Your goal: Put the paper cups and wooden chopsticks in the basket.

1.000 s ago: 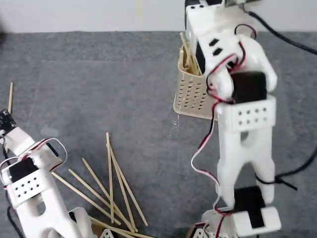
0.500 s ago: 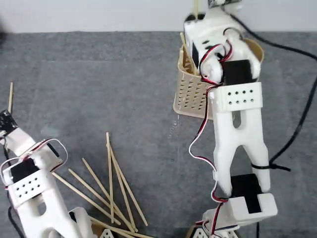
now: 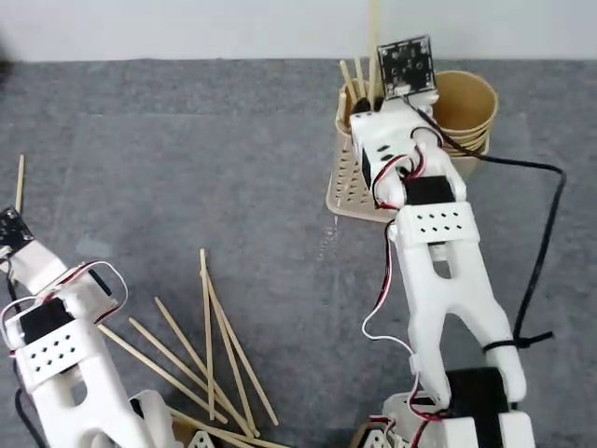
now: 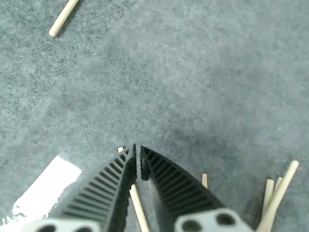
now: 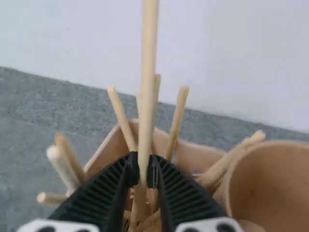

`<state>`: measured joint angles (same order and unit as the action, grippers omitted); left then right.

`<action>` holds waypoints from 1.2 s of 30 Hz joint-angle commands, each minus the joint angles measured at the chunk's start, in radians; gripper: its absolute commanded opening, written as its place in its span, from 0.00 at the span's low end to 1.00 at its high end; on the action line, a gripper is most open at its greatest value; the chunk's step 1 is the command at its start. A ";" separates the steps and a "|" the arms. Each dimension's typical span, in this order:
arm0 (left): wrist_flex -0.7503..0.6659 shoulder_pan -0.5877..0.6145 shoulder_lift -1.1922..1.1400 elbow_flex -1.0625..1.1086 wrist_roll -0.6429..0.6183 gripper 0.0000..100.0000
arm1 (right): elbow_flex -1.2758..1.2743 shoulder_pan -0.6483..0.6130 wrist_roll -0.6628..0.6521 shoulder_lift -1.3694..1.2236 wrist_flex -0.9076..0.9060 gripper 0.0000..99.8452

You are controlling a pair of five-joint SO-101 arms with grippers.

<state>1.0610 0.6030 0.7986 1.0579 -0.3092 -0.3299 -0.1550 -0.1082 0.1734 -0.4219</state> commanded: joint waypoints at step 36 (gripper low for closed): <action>0.106 0.034 -0.038 -0.377 0.529 0.04 | -0.229 -0.343 0.095 0.371 -0.765 0.02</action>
<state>1.1086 0.6291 0.7971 0.8216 0.1527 -0.4803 -0.4941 -0.0269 0.5370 -1.2935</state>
